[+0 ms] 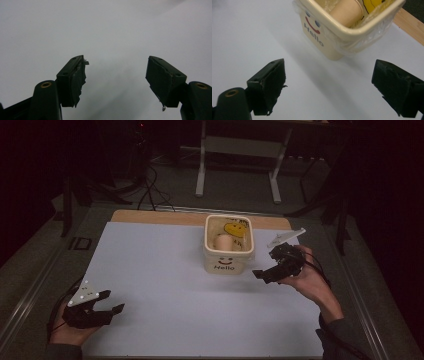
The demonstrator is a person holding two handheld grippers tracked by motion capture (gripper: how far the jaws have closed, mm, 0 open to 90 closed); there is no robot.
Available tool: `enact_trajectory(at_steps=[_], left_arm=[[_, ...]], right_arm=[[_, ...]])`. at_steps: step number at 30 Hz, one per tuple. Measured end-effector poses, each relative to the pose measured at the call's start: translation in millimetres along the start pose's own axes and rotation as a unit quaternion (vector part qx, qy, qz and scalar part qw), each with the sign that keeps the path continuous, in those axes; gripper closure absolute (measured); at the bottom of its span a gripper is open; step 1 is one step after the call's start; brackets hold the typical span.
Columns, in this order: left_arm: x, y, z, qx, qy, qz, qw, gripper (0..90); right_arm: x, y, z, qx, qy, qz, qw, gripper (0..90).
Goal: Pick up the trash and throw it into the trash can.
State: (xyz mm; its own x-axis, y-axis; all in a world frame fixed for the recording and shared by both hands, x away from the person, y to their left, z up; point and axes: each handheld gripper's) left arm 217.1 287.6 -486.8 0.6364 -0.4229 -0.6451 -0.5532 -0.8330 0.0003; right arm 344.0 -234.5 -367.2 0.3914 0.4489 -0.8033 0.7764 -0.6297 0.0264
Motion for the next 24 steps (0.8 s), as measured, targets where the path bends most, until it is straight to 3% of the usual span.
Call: enact_trajectory(at_steps=[15, 24], left_arm=[[0.3, 0.3, -0.2, 0.000, 0.001, 0.001, 1.0000, 31.8], [0.3, 0.0, -0.1, 0.000, 0.001, 0.001, 1.0000, 31.8]], right_arm=[[2.7, -4.0, 39.3, 0.025, 0.042, -0.001, 0.9988, 11.1], [9.2, -6.9, 64.0, 0.025, 0.076, -0.001, 0.9968, 11.1]])
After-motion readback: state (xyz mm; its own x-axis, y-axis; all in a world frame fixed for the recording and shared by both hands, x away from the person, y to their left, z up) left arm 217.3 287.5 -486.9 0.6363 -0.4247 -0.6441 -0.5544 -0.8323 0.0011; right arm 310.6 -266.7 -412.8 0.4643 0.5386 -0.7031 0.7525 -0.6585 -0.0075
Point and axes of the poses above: each handheld gripper's, and its own axes: x roughly forward along the jaws, z roughly out of its underside, y roughly to its right, and after that the axes turned 2 degrees about -z, right-handed
